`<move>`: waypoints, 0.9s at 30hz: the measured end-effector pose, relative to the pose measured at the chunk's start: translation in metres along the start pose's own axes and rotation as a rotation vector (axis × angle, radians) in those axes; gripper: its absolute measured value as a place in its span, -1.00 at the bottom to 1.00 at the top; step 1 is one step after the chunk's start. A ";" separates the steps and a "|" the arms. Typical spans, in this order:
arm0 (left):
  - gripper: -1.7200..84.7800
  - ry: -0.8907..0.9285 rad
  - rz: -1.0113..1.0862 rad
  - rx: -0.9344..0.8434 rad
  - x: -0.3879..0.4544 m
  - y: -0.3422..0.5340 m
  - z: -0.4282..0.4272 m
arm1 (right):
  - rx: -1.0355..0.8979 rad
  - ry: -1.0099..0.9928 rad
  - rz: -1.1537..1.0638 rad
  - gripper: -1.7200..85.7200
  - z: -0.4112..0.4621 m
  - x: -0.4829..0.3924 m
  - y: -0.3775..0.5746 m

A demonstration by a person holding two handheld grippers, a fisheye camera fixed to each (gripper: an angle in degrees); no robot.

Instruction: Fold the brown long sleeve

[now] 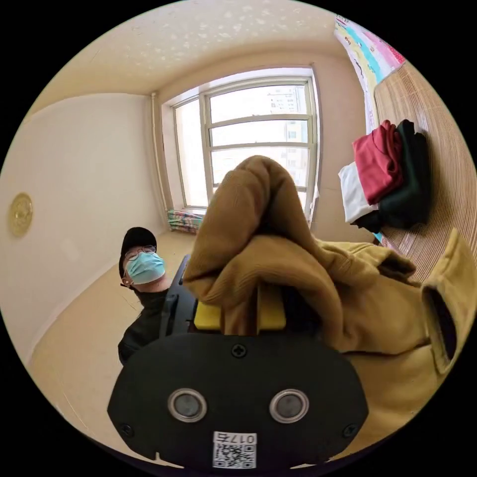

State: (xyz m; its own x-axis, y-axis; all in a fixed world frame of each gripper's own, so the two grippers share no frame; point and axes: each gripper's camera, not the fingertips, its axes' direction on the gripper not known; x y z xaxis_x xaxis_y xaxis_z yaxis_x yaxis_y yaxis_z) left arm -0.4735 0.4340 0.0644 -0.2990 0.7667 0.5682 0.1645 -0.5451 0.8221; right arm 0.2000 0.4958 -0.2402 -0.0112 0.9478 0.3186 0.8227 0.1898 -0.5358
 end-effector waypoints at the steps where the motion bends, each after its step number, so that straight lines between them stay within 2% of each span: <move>1: -0.86 -0.040 -0.018 -0.084 -0.001 -0.006 0.020 | 0.018 -0.020 -0.068 -0.78 -0.006 -0.006 0.010; 3: -0.81 -0.090 -0.032 -0.200 -0.006 -0.013 0.039 | 0.020 0.058 -0.172 -0.81 -0.017 -0.027 0.022; 4: -0.80 -0.106 -0.053 -0.218 -0.012 -0.015 0.041 | 0.010 0.170 -0.269 -0.82 -0.022 -0.051 0.030; 6: -0.78 -0.038 -0.092 -0.134 -0.026 -0.017 0.026 | -0.012 0.302 -0.415 -0.83 -0.025 -0.092 0.042; 8: -0.69 0.123 -0.225 0.107 -0.062 -0.011 -0.014 | -0.113 0.429 -0.609 -0.83 -0.010 -0.145 0.056; 9: -0.66 0.160 -0.272 0.171 -0.073 -0.008 -0.024 | -0.148 0.456 -0.653 -0.83 -0.003 -0.157 0.060; 11: -0.54 0.286 -0.492 0.375 -0.119 0.012 -0.052 | -0.300 0.563 -0.814 -0.82 0.037 -0.189 0.075; 13: -0.47 0.362 -0.586 0.449 -0.145 0.022 -0.057 | -0.399 0.641 -0.869 -0.82 0.072 -0.189 0.082; 18: -0.33 0.556 -0.872 0.291 -0.208 0.032 -0.002 | -0.716 0.866 -0.753 -0.83 0.164 -0.113 0.084; 21: -0.45 0.612 -1.111 0.158 -0.245 0.063 0.036 | -0.869 1.016 -0.639 -0.85 0.198 -0.059 0.092; 23: -0.72 0.589 -1.282 0.051 -0.263 0.097 0.058 | -0.880 1.061 -0.599 -0.86 0.204 -0.037 0.101; 24: -0.79 0.612 -1.312 0.055 -0.265 0.105 0.062 | -0.868 1.061 -0.586 -0.86 0.203 -0.035 0.102; 27: -0.84 0.748 -1.352 0.326 -0.270 0.136 0.066 | -0.730 1.026 -0.553 -0.84 0.182 -0.038 0.106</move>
State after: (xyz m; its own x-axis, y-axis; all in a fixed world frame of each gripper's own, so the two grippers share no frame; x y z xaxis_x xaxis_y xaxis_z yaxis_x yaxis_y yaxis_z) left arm -0.3085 0.1746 0.0252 -0.7476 0.2182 -0.6273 -0.4402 0.5444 0.7140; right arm 0.1842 0.5265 -0.4517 -0.2734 0.1201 0.9544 0.9613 -0.0021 0.2756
